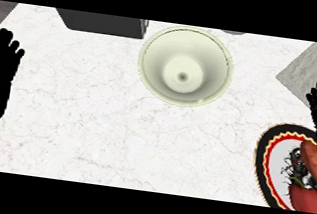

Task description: Pick the bell pepper from the plate and place it in the bowl

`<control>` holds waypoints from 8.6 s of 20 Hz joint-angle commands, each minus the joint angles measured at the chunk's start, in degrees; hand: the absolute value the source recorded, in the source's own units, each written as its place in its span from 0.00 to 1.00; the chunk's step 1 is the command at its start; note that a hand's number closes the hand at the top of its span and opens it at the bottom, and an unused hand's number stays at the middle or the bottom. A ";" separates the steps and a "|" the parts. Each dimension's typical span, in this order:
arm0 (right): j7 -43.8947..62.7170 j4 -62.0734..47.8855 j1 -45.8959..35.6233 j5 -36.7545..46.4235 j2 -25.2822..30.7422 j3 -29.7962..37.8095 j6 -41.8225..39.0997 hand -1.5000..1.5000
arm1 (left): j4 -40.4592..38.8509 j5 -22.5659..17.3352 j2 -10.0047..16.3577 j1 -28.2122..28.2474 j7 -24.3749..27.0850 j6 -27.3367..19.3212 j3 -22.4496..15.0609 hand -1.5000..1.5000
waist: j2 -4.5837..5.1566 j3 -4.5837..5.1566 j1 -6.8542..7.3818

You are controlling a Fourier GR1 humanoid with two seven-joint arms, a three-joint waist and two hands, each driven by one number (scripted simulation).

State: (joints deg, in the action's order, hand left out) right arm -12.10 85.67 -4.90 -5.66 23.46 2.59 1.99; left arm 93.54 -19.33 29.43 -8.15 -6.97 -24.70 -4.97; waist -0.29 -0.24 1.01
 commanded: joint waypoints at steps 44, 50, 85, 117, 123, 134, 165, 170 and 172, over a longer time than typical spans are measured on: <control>69.43 56.81 22.10 47.65 8.23 -13.10 -22.51 0.00 | -11.22 -2.85 0.15 -7.66 -5.97 24.89 -1.52 0.50 | 0.41 0.40 -0.56; 75.98 51.02 13.96 48.37 3.87 -17.42 -27.14 0.00 | -15.18 1.02 -3.89 -9.17 -4.75 23.77 -0.83 0.50 | 0.33 0.28 -1.25; 56.21 25.47 13.61 56.86 -3.91 -5.52 -25.27 0.00 | -10.48 6.67 -8.61 -4.93 -7.11 32.21 7.62 0.50 | 0.31 0.23 -1.19; 39.42 10.87 8.48 64.33 -5.61 0.26 -17.26 1.00 | -8.22 12.25 -14.09 -2.73 -6.82 35.81 11.89 0.50 | 0.27 0.25 -1.08; 40.94 16.32 9.91 66.05 -6.87 -1.81 -19.61 1.00 | -4.99 11.14 -13.24 -4.40 -12.68 36.05 12.62 0.50 | 0.23 0.25 -1.08; -4.59 -7.00 -9.54 52.14 15.17 -1.30 -28.55 1.00 | -7.94 12.76 -16.02 -5.05 -8.30 35.70 10.09 0.50 | 1.46 0.02 2.58; 15.80 0.92 -46.19 26.24 9.29 6.52 -55.99 1.00 | -6.42 14.58 -17.23 -4.77 -10.75 33.75 11.09 0.50 | -0.12 0.33 -1.31; 24.15 -1.79 -53.13 27.93 1.05 3.98 -49.35 1.00 | -10.02 14.68 -16.11 -6.89 -9.62 35.48 11.61 0.50 | 0.33 0.32 -0.64; 26.11 -1.01 -52.70 26.77 0.03 4.97 -49.23 1.00 | -5.55 12.44 -15.25 -3.89 -11.43 36.85 12.69 0.50 | 0.17 0.28 -0.53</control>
State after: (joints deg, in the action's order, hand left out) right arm 8.74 84.59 -55.07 21.37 28.60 8.42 -49.87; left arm 86.81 -5.94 13.53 -12.94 -17.92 11.05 7.09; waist -0.17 0.07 0.23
